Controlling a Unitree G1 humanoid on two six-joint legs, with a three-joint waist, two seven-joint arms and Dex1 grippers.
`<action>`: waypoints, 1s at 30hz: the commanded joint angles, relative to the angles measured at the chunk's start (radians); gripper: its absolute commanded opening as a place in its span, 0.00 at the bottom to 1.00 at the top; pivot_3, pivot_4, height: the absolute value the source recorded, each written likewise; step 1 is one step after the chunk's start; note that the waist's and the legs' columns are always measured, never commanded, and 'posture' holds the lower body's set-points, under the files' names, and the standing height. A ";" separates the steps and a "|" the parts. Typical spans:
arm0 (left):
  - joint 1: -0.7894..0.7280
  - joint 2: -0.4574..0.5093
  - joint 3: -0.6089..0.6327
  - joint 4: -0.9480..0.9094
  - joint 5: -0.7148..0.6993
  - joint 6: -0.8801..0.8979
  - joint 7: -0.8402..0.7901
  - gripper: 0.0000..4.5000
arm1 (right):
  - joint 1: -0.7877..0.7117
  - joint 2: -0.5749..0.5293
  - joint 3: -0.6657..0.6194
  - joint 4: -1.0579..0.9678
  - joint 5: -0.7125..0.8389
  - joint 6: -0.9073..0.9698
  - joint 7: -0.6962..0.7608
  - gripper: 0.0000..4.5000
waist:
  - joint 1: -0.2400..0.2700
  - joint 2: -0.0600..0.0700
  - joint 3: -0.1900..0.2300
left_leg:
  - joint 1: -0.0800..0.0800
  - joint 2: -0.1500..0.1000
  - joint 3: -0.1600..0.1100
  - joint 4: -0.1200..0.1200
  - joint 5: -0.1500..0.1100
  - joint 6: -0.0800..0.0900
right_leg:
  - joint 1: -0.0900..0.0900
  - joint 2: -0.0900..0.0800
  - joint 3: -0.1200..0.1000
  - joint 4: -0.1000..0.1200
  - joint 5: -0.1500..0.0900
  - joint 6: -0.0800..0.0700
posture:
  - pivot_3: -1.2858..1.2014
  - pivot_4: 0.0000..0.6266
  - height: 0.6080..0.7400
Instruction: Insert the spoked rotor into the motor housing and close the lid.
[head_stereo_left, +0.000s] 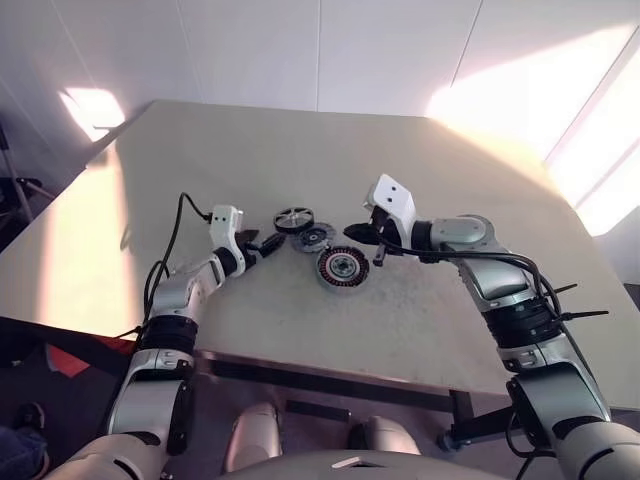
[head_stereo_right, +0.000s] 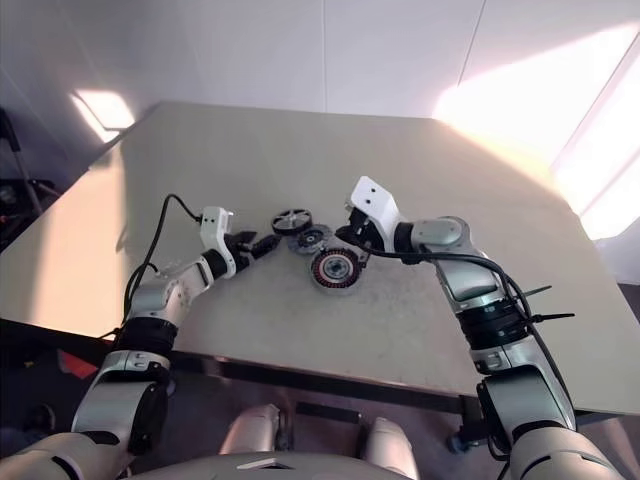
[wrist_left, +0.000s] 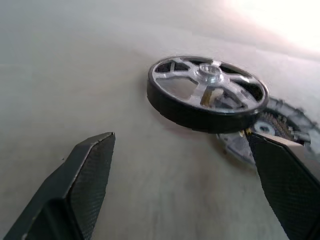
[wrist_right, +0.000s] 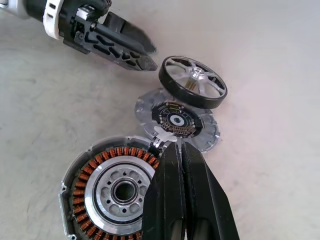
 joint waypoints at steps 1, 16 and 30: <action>-0.051 -0.034 0.049 0.043 -0.075 0.091 0.013 1.00 | -0.017 -0.010 -0.025 -0.050 0.026 0.004 -0.005 0.01 | 0.002 0.000 0.000 | 0.000 0.000 0.000 0.000 0.000 0.000 | 0.000 0.000 0.000 0.000 0.000 0.000 | 0.52 0.00 1.00; -0.354 -0.109 0.386 0.469 -0.280 0.135 0.236 0.91 | -0.020 -0.010 -0.033 -0.036 0.030 -0.001 -0.034 0.00 | 0.025 0.000 0.000 | -0.004 -0.001 0.000 0.000 -0.001 0.003 | -0.002 -0.001 -0.001 -0.003 0.000 0.000 | 0.52 0.00 1.00; -0.292 -0.062 0.417 0.407 -0.334 0.212 0.171 0.11 | -0.023 -0.021 -0.066 -0.004 0.030 -0.005 -0.096 0.00 | 0.021 -0.001 0.001 | -0.008 -0.001 0.000 0.000 -0.002 0.004 | -0.005 -0.001 -0.002 -0.004 0.001 0.001 | 0.52 0.00 1.00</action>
